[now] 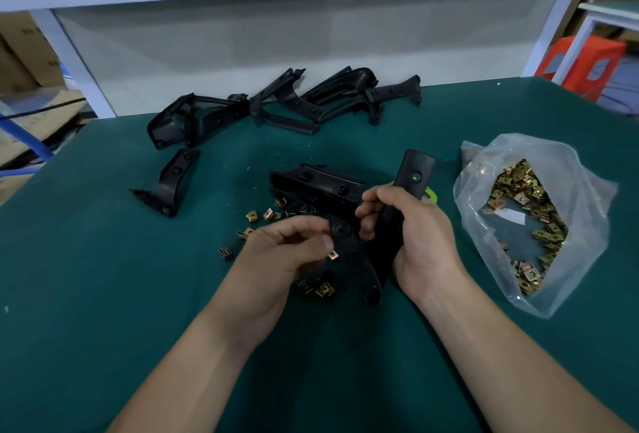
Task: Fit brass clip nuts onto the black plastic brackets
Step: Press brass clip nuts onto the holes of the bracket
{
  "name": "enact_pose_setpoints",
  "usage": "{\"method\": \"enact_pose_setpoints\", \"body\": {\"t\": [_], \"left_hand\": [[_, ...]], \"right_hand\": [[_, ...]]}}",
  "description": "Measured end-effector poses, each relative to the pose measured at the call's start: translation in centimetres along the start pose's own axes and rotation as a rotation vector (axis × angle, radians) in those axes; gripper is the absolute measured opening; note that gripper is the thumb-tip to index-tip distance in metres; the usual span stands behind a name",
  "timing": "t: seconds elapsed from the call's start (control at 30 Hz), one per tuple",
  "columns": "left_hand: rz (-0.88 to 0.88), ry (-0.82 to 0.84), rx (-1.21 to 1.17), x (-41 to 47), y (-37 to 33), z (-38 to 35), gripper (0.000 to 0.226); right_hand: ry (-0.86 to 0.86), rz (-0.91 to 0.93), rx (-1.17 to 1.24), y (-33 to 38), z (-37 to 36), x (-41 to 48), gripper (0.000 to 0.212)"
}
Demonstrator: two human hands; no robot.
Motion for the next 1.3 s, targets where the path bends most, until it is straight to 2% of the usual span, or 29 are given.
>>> {"method": "enact_pose_setpoints", "body": {"t": [0.1,0.2,0.27,0.37,0.43,0.7,0.93,1.3], "left_hand": [[0.048,0.025,-0.097,0.0,0.0,-0.1,0.011],[0.060,-0.026,-0.116,-0.1,0.0,0.1,0.014],[0.020,-0.072,-0.068,-0.3,-0.2,0.4,0.008],[-0.047,-0.083,0.004,-0.5,-0.6,0.5,0.033],[-0.070,-0.069,0.027,-0.5,-0.8,0.4,0.040],[-0.120,-0.006,0.315,-0.6,-0.5,-0.3,0.028],[0.014,0.091,0.157,-0.4,0.5,-1.0,0.028],[0.030,0.100,0.072,-0.6,-0.2,-1.1,0.035]], "right_hand": [[-0.022,-0.005,0.054,0.2,0.1,-0.1,0.020],[-0.033,-0.014,0.081,0.3,0.2,0.0,0.023],[-0.034,-0.014,0.074,0.3,0.3,0.0,0.023],[-0.029,-0.012,0.062,0.3,0.4,-0.1,0.021],[-0.035,-0.014,0.068,0.4,0.5,-0.1,0.022],[-0.016,-0.079,0.123,0.4,0.3,-0.2,0.022],[-0.023,-0.090,0.128,0.3,0.0,-0.3,0.022],[-0.001,-0.107,0.175,0.5,0.1,-0.2,0.029]]}}
Point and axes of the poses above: each hand's wrist, its own x-axis towards the middle knuckle, its own z-axis out of the back of the hand, y = z × x, the point moved 5 cm from there along x, towards the middle knuckle, and after that the axes turned 3 degrees about -y, right-handed, at the moved point
